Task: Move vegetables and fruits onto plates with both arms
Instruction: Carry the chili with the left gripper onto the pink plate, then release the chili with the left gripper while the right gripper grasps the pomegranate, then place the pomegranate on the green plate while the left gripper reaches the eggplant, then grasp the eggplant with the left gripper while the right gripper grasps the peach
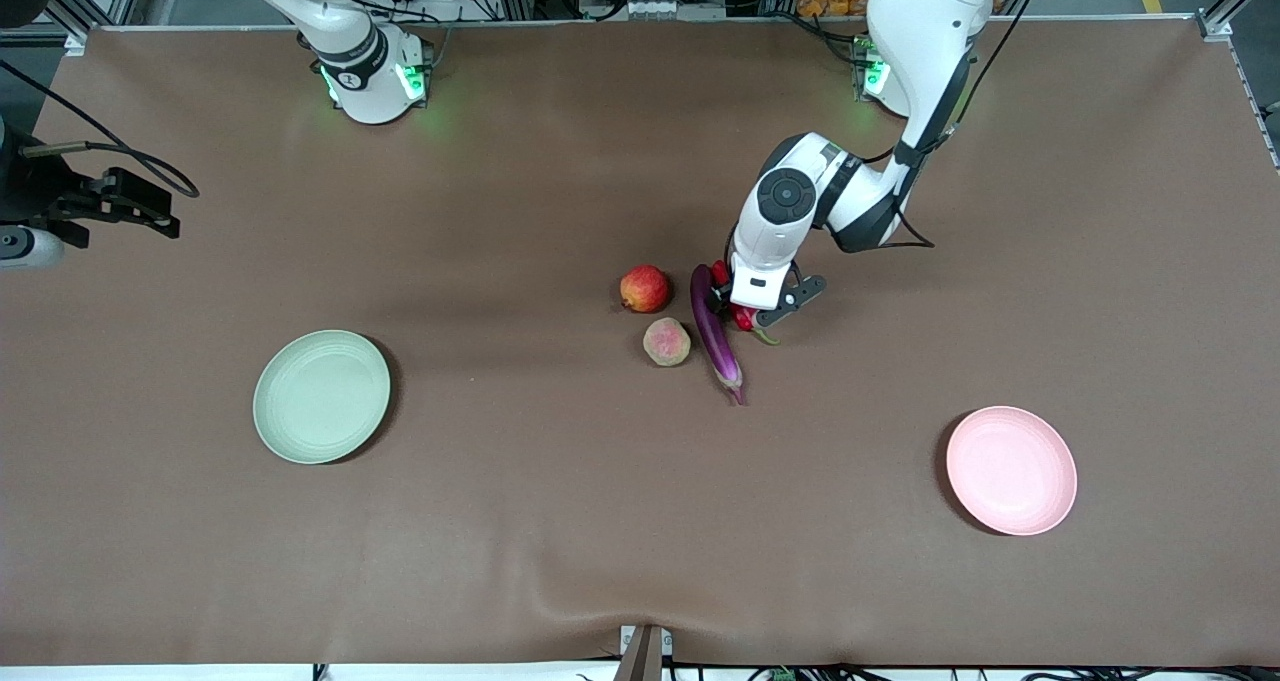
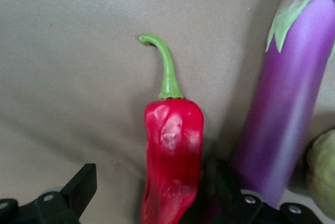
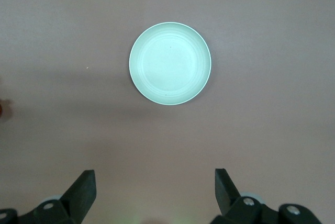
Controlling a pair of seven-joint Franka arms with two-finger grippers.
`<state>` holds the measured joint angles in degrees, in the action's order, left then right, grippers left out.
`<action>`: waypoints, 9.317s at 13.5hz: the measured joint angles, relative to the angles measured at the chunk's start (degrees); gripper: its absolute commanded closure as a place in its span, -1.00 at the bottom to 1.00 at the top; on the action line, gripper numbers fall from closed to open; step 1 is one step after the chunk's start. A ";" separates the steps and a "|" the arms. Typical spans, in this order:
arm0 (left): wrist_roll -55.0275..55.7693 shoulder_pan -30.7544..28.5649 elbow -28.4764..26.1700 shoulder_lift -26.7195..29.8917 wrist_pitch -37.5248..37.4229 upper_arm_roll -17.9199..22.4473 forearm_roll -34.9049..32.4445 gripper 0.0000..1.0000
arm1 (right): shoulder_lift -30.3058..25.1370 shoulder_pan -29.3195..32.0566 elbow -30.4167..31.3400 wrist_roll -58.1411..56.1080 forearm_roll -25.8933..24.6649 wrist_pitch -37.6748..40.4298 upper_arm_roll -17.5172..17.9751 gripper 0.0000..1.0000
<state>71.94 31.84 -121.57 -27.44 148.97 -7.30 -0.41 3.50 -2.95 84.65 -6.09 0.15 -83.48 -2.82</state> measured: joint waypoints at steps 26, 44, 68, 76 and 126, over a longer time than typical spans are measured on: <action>-32.68 -40.13 27.31 -7.26 -16.46 1.48 -1.09 1.00 | 9.30 -2.41 0.25 0.55 0.27 -5.32 0.11 -1.00; -37.71 -43.66 40.90 -19.54 -16.40 1.32 -1.09 -0.66 | 32.32 -39.68 0.47 53.52 17.07 -31.27 0.60 -1.00; 12.20 -24.59 36.35 -11.31 -35.65 -9.59 -1.10 -1.00 | 39.29 -39.56 -3.29 56.25 15.36 -28.06 -1.46 1.00; 13.32 -21.18 27.77 -8.77 -24.83 -9.72 -1.17 -1.00 | 33.20 -13.52 -5.10 24.55 8.35 -15.87 -2.32 1.00; 8.74 -20.60 12.12 9.25 -14.07 -14.64 -11.30 1.00 | 33.84 -27.16 -5.78 67.76 18.44 -27.96 0.33 -1.00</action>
<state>80.69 11.24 -109.45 -18.18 134.90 -21.93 -11.71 37.33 -30.11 78.87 61.67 18.59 -111.44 -2.49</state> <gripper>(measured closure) 0.639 0.000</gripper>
